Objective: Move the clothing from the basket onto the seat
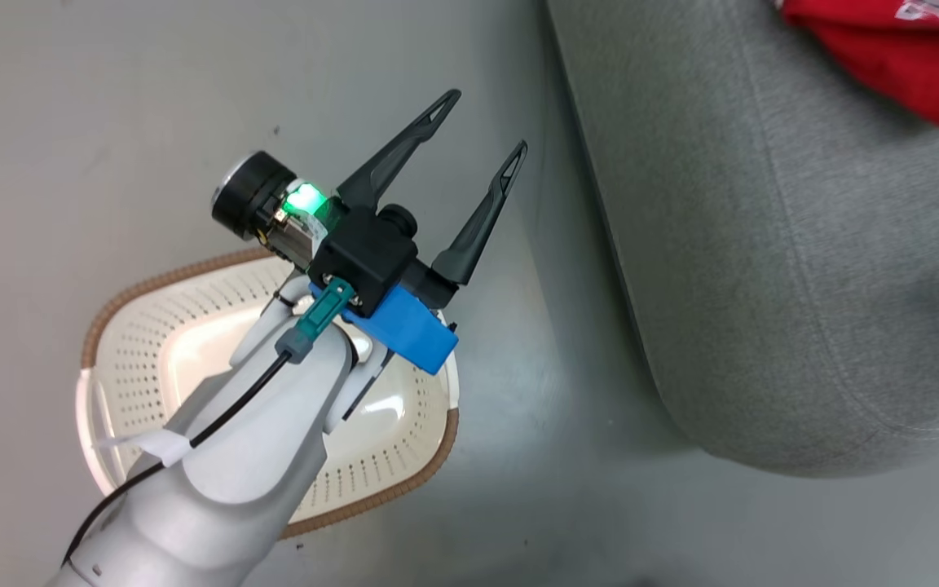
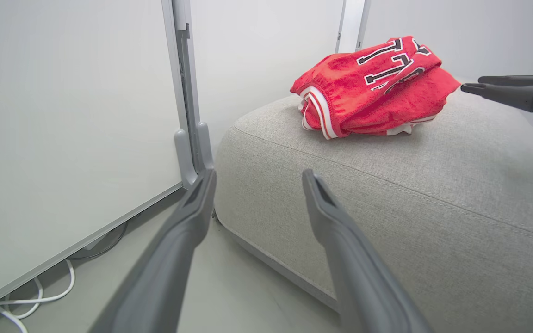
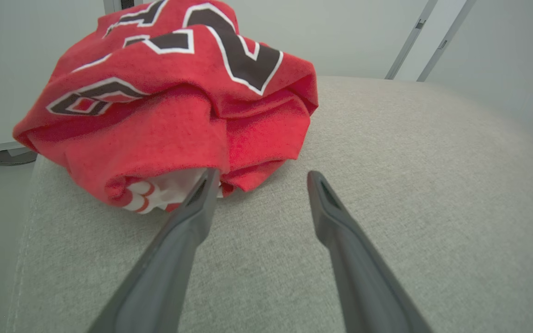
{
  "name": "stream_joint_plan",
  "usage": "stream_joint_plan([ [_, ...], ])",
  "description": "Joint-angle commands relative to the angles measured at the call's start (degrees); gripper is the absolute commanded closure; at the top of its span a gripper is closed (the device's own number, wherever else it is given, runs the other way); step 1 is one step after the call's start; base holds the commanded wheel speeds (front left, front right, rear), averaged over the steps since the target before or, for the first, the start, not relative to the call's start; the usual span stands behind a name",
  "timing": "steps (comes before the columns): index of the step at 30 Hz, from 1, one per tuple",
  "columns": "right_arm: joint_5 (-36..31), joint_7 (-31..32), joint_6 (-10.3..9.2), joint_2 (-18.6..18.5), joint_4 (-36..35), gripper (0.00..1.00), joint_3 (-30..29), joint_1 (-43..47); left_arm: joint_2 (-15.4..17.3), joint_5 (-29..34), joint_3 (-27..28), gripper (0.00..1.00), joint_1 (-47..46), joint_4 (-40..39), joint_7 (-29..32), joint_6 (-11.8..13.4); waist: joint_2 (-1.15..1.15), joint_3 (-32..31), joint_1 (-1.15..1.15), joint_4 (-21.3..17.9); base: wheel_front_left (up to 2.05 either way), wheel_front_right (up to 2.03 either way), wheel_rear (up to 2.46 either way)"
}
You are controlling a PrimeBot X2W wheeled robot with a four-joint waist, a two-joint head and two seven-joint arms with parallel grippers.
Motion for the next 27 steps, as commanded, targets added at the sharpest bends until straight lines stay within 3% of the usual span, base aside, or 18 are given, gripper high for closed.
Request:
stream_joint_plan([
  [1,-0.3,0.0,0.01,0.4,-0.1,0.00,0.2,1.5,-0.2,-0.3,0.3,0.00,0.6,-0.2,-0.2,0.3,0.00,-3.0,0.00,-0.1,0.00,0.00,0.00],
  [14,0.5,0.0,0.01,4.2,-11.3,0.00,6.5,12.9,-1.5,-1.0,6.9,0.00,11.1,-2.7,-0.3,1.8,0.00,-15.0,0.00,1.6,0.00,0.00,0.00],
  [27,1.2,0.0,0.02,8.1,-21.7,0.00,13.6,18.1,-3.2,0.8,19.7,0.00,21.4,-7.5,-0.2,3.9,0.00,-22.9,0.00,7.7,0.00,0.00,0.00],
])
